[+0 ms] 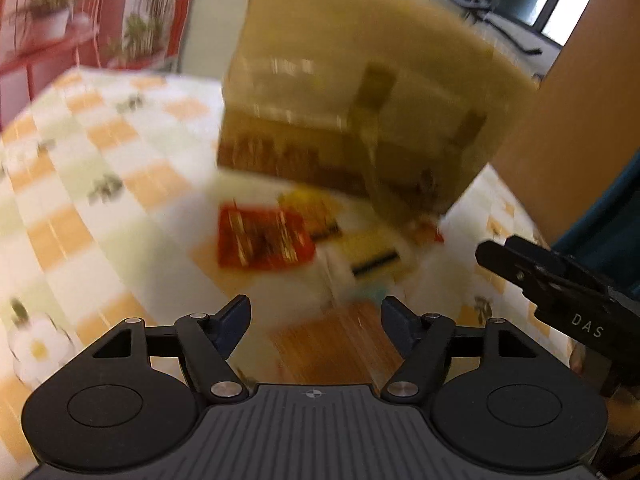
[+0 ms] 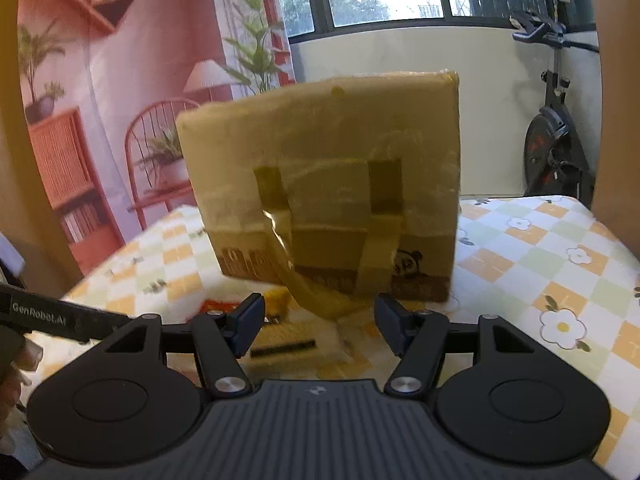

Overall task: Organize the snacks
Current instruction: 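Move both tools back down toward the remaining snacks in front of the box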

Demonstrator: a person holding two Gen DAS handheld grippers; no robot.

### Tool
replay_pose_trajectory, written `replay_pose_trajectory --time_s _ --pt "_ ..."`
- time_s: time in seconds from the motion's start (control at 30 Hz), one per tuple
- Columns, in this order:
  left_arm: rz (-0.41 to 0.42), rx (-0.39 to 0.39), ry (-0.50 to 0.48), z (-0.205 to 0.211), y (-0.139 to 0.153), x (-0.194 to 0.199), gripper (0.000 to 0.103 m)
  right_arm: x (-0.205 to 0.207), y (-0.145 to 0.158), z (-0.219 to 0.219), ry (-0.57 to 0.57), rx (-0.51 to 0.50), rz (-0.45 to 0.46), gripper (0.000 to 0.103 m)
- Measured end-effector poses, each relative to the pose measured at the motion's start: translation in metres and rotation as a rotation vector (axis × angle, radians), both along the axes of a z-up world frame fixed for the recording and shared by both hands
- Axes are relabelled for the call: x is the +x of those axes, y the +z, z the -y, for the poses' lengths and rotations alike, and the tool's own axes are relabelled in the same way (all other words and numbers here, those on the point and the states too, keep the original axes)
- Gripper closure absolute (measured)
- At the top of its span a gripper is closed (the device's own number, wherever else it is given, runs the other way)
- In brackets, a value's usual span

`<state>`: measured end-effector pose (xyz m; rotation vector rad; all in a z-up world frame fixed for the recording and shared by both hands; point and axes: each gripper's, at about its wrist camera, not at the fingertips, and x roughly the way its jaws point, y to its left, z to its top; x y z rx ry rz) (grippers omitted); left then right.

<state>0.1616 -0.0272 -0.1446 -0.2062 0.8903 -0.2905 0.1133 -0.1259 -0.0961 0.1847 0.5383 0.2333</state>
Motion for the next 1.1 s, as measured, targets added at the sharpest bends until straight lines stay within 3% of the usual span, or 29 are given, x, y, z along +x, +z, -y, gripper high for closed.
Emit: replay_pose_trajectory --time_s 0.1,0.17,0.43,0.57,0.93,1.1 --pt "-0.034 0.026 0.015 0.010 -0.012 -0.005 0.028 -0.004 -0.012 -0.001 0.000 -0.021 -0.016 0.039" --pt "-0.056 0.031 0.038 0.012 -0.015 -0.005 0.019 -0.005 -0.020 0.001 -0.002 -0.020 -0.032 0.039" --pt "-0.099 0.009 0.053 0.020 -0.019 -0.004 0.017 -0.006 -0.037 0.012 -0.004 -0.026 -0.046 0.039" --pt "-0.097 0.044 0.047 0.036 -0.024 -0.001 0.012 -0.005 -0.047 0.017 -0.011 -0.013 -0.062 0.039" --pt "-0.101 0.092 0.035 0.050 -0.034 -0.001 0.011 -0.008 -0.061 0.023 -0.015 0.009 -0.089 0.039" --pt "-0.074 0.036 0.056 0.037 -0.029 -0.003 0.017 -0.010 -0.063 0.023 -0.018 0.013 -0.093 0.039"
